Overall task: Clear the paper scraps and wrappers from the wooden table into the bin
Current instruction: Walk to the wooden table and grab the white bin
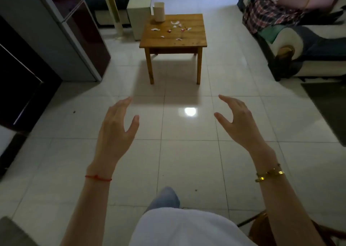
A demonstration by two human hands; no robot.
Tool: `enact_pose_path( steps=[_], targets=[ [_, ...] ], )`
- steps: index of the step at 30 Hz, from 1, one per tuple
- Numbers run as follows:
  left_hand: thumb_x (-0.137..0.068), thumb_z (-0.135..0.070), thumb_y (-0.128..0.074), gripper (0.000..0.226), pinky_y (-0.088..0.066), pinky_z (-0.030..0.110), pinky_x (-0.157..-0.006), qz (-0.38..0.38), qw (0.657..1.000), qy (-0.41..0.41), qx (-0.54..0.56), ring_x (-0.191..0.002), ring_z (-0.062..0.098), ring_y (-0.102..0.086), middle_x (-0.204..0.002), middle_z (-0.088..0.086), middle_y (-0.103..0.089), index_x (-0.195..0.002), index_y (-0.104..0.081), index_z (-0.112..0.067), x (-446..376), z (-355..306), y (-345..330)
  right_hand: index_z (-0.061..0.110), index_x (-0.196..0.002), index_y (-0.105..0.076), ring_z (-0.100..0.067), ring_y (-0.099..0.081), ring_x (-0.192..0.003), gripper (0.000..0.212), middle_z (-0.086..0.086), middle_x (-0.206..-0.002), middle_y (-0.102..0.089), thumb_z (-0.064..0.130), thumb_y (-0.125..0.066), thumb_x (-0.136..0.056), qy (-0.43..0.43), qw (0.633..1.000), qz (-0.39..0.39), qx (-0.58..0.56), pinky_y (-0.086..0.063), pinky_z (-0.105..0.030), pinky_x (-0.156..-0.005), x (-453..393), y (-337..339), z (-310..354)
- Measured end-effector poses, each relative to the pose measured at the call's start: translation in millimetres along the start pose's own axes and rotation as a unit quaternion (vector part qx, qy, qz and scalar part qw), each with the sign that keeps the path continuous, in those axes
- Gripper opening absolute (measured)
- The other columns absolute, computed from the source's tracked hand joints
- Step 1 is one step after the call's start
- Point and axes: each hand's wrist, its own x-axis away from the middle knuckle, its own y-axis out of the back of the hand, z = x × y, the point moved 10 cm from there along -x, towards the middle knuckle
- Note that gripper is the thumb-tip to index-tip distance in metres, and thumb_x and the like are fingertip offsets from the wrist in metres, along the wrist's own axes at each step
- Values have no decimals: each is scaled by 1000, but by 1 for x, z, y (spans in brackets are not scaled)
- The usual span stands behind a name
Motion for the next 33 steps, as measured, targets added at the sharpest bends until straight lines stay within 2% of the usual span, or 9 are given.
enact_pose_path(
  steps=[2, 12, 23, 33],
  targets=[
    [-94, -27, -52, 52, -38, 47, -109, -10, 1000, 8, 9, -132, 24, -44, -141, 12, -49, -141, -40, -8, -11, 2, -6, 16, -139, -42, -19, -42, -131, 54, -6, -138, -51, 29, -60, -90, -9, 1000, -1, -2, -32, -29, -106, -13, -2, -9],
    [-94, -27, -51, 52, -38, 45, -108, 3, 1000, 26, 14, -131, 23, -45, -140, 10, -49, -141, -40, -9, -124, 42, -73, 14, -140, -41, -20, -41, -131, 53, -6, -140, -49, 28, -58, -92, -39, 998, 42, 1, -30, -30, -107, -126, -49, -63],
    [-95, -27, -51, 53, -35, 47, -111, 35, 999, 2, 21, -136, 19, -39, -144, 6, -46, -144, -35, -15, -366, 93, -126, 21, -139, -40, -15, -41, -130, 52, -1, -137, -51, 30, -59, -91, -36, 999, 8, -9, -28, -24, -104, -364, -82, -101],
    [-94, -34, -49, 53, -37, 42, -111, 65, 997, -10, 33, -134, 14, -40, -143, 1, -46, -144, -35, -22, -542, 133, -195, 18, -138, -42, -17, -44, -128, 51, -3, -136, -52, 31, -58, -91, -74, 997, -10, 10, -29, -25, -103, -522, -110, -167]
  ],
)
